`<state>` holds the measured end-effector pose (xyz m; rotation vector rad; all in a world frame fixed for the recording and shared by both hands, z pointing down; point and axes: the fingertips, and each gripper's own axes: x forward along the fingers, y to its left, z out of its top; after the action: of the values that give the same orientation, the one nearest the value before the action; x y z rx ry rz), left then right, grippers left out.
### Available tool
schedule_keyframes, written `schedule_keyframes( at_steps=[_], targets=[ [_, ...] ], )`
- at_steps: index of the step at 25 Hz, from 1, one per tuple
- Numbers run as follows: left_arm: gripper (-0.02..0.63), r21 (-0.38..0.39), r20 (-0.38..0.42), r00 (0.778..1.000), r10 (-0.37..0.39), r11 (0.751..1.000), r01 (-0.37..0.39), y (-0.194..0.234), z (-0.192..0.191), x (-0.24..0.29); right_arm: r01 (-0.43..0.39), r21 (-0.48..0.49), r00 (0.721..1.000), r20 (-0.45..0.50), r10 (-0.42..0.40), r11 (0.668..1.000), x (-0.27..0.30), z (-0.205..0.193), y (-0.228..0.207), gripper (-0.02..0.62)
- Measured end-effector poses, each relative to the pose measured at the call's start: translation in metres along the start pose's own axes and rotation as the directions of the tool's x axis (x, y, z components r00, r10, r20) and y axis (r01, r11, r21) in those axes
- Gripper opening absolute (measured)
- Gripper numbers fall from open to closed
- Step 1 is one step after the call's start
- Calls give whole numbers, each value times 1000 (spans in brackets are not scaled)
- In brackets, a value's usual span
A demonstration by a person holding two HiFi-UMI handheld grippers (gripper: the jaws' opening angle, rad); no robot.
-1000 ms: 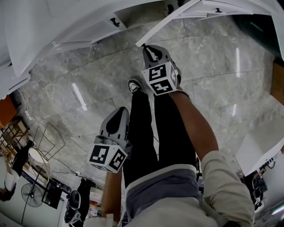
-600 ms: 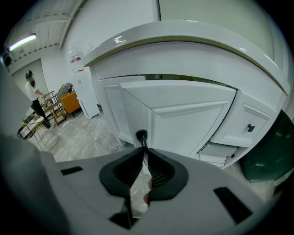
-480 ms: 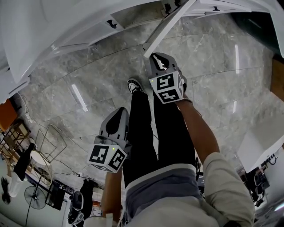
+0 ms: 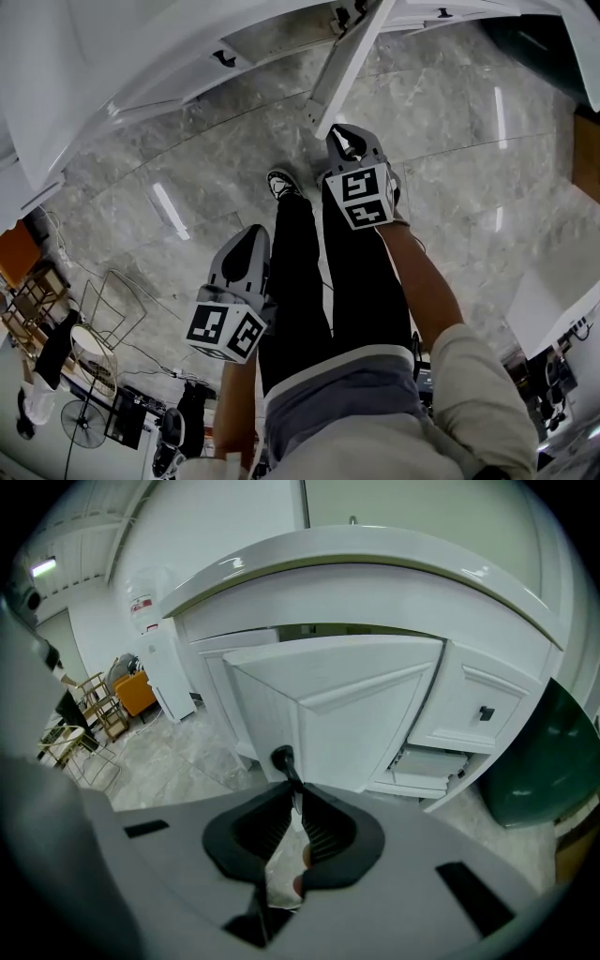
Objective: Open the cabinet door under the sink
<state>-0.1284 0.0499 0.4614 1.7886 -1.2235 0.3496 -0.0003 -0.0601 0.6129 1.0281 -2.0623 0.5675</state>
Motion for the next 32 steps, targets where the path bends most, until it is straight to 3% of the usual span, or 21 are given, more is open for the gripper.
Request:
schedule_keyframes(
  at_steps=[16,32],
  targets=[
    [0,54,-50,998,-35,998,38,-27,-4,22,81,132,996,-31,-78,988,-37,-48,-54,35],
    [-1,79,-96,992,-82,993,90,-54,-11,49,177,189,984,-64,-168,966,-66,-80,-125,26]
  ],
)
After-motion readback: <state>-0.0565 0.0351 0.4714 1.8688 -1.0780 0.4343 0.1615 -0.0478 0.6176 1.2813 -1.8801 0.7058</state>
